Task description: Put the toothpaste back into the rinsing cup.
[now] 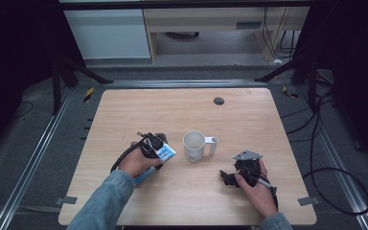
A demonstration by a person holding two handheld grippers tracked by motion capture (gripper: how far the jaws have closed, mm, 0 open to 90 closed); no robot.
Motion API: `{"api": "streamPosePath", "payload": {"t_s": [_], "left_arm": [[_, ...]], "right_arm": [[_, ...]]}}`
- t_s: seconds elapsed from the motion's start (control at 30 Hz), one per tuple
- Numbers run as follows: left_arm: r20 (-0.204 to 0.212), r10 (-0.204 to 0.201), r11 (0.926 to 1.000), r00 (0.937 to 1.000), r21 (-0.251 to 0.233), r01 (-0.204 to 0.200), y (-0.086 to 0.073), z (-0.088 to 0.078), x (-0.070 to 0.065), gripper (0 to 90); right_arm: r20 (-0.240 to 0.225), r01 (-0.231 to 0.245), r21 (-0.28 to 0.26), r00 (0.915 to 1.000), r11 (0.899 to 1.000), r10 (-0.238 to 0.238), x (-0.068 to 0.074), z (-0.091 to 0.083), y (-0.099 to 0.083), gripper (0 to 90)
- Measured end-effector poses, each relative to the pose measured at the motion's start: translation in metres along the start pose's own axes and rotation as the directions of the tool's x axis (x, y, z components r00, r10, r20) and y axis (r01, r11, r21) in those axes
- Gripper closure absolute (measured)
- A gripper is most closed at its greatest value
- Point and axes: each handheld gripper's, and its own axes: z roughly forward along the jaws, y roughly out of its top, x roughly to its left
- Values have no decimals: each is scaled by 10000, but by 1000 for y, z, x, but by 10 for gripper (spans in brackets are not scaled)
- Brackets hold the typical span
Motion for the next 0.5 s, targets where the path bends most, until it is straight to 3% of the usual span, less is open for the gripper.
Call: {"api": "streamPosePath", "payload": {"t_s": [0.17, 0.5], "left_arm": [[280, -39, 10000, 9996, 19, 38, 1, 1, 0, 446], [332, -11, 10000, 9994, 77, 9, 1, 1, 1, 497]], "right_arm": [[1, -6, 1, 10000, 10000, 6, 0, 0, 0, 4], [-2, -7, 0, 10000, 10000, 7, 0, 0, 0, 4]]}}
